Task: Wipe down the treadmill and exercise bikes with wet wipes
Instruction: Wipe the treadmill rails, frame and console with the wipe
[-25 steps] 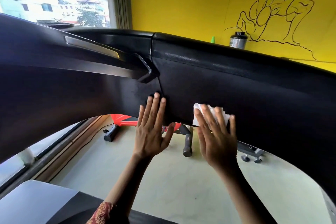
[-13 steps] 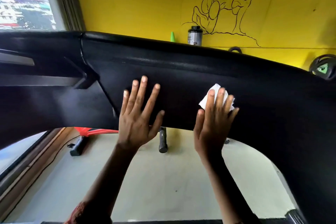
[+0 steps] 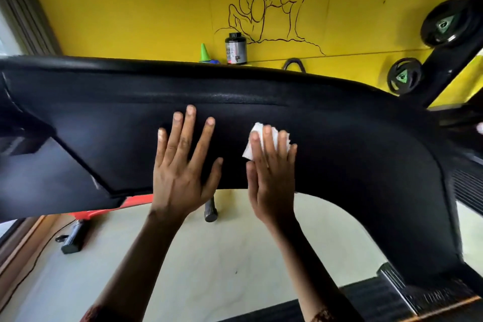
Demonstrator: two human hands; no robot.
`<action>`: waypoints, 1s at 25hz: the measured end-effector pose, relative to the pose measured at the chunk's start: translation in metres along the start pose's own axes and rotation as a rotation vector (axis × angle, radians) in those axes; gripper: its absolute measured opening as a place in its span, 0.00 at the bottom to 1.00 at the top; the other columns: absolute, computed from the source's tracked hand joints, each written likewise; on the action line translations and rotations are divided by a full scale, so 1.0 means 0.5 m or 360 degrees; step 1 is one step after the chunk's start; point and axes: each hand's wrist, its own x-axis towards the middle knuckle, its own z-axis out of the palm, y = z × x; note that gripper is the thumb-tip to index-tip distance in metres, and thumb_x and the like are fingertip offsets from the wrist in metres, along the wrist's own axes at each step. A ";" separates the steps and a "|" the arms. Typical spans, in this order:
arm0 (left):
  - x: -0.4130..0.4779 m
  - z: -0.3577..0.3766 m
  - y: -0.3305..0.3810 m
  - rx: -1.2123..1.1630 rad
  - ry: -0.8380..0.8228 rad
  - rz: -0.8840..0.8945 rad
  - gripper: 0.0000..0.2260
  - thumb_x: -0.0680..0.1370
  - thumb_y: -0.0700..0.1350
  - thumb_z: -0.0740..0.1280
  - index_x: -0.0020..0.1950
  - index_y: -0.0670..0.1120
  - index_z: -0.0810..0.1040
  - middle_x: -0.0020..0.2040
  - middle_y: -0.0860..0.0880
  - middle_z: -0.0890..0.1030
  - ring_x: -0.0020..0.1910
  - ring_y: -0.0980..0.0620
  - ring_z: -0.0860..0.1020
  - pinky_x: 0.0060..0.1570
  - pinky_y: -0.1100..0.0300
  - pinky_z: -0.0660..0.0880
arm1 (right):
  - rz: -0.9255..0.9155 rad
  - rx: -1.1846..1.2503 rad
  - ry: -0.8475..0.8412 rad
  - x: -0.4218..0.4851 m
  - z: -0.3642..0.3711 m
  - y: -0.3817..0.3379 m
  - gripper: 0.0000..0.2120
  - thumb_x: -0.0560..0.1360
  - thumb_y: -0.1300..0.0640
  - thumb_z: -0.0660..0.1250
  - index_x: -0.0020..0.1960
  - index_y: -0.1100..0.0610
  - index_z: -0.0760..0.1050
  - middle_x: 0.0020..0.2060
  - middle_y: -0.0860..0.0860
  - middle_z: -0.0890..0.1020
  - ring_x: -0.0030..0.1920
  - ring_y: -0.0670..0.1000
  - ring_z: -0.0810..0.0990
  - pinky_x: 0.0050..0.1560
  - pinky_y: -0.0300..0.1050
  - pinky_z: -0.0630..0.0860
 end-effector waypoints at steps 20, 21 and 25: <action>-0.002 0.009 0.023 0.0031 0.0016 0.0003 0.25 0.78 0.51 0.60 0.74 0.45 0.63 0.77 0.41 0.54 0.78 0.48 0.48 0.75 0.49 0.48 | -0.0088 0.0111 -0.0027 0.064 -0.016 0.000 0.20 0.83 0.59 0.52 0.74 0.57 0.57 0.75 0.52 0.56 0.77 0.52 0.49 0.76 0.51 0.48; 0.009 0.005 0.027 0.0053 0.0033 0.0011 0.25 0.78 0.51 0.60 0.74 0.45 0.63 0.78 0.42 0.52 0.78 0.48 0.48 0.75 0.49 0.48 | 0.0064 0.0158 0.0047 0.065 -0.023 0.015 0.20 0.83 0.59 0.51 0.74 0.59 0.56 0.75 0.53 0.56 0.77 0.51 0.47 0.77 0.51 0.47; 0.079 0.007 0.053 0.0077 0.0056 -0.0018 0.25 0.79 0.51 0.59 0.74 0.45 0.63 0.75 0.39 0.59 0.78 0.47 0.50 0.75 0.50 0.46 | 0.0161 0.0157 0.0155 0.111 -0.047 0.037 0.21 0.84 0.55 0.46 0.75 0.58 0.54 0.75 0.54 0.55 0.77 0.49 0.42 0.76 0.49 0.41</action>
